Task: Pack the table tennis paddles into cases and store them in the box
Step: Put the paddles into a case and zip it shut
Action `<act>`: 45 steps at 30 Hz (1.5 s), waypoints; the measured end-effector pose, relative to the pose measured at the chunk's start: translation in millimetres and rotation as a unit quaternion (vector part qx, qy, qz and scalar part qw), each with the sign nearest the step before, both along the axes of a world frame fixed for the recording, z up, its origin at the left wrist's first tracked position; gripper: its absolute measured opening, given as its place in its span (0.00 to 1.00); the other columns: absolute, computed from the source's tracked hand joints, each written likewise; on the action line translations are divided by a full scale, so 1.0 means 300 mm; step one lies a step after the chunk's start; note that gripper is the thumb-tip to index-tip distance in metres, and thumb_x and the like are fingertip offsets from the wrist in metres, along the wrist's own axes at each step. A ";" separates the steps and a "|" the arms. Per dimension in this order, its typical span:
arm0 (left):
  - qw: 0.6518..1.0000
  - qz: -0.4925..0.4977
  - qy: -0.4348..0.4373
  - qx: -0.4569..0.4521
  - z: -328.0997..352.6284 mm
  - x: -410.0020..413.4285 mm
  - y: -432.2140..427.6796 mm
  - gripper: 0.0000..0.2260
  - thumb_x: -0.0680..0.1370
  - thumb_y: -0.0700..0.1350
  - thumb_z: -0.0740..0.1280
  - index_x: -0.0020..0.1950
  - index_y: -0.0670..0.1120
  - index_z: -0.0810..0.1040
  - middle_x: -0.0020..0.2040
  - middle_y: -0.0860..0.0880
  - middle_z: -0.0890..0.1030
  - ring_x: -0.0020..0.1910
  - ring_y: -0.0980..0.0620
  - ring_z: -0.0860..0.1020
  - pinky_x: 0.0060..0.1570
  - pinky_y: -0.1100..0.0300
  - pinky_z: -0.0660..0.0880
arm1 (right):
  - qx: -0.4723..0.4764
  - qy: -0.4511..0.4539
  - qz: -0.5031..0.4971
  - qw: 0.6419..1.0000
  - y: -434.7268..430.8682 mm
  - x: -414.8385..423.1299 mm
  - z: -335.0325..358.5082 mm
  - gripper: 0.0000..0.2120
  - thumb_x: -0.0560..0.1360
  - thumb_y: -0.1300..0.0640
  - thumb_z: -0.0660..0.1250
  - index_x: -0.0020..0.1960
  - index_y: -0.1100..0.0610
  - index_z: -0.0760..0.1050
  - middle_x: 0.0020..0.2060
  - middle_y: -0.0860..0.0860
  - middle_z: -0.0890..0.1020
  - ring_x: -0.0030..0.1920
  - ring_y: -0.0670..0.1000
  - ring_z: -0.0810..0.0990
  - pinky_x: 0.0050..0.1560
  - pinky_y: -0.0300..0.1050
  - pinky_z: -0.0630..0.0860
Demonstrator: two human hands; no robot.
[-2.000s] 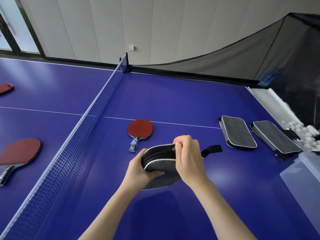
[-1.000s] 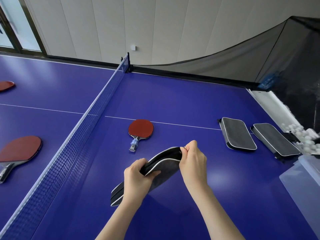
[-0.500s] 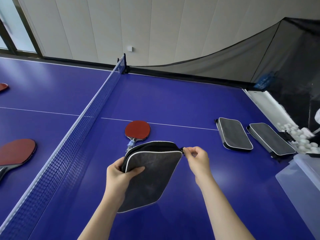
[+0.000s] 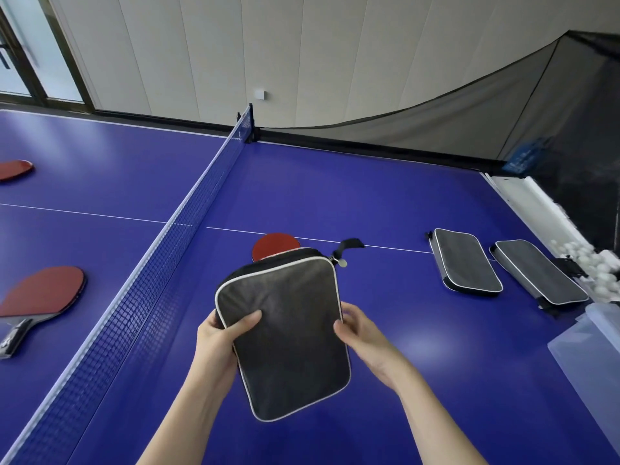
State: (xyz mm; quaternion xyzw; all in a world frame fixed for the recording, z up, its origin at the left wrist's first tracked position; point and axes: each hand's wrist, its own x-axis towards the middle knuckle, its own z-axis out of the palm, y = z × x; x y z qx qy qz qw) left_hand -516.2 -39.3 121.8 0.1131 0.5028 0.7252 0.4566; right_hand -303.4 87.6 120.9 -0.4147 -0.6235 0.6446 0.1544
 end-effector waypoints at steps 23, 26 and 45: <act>0.986 -0.120 0.079 -0.090 0.027 0.103 0.104 0.23 0.64 0.55 0.78 0.55 0.53 0.75 0.51 0.51 0.84 0.46 0.53 0.84 0.41 0.56 0.81 | 0.053 -0.028 -0.221 0.973 -0.082 0.034 0.060 0.19 0.69 0.35 0.69 0.46 0.51 0.80 0.40 0.44 0.85 0.40 0.38 0.82 0.36 0.31 0.76; 0.983 -0.144 0.079 -0.079 0.036 0.172 0.143 0.21 0.66 0.53 0.78 0.54 0.53 0.75 0.51 0.51 0.84 0.45 0.52 0.84 0.39 0.56 0.81 | 0.051 -0.037 -0.268 0.961 -0.089 0.109 0.060 0.18 0.68 0.36 0.69 0.44 0.50 0.81 0.40 0.45 0.85 0.42 0.43 0.82 0.42 0.38 0.78; 0.959 -0.233 0.092 -0.129 -0.029 1.009 0.211 0.21 0.67 0.54 0.78 0.55 0.50 0.75 0.51 0.50 0.83 0.47 0.50 0.84 0.38 0.57 0.80 | 0.014 -0.058 -0.335 0.940 -0.150 0.974 -0.015 0.21 0.70 0.36 0.67 0.49 0.53 0.79 0.46 0.50 0.85 0.48 0.48 0.83 0.51 0.47 0.81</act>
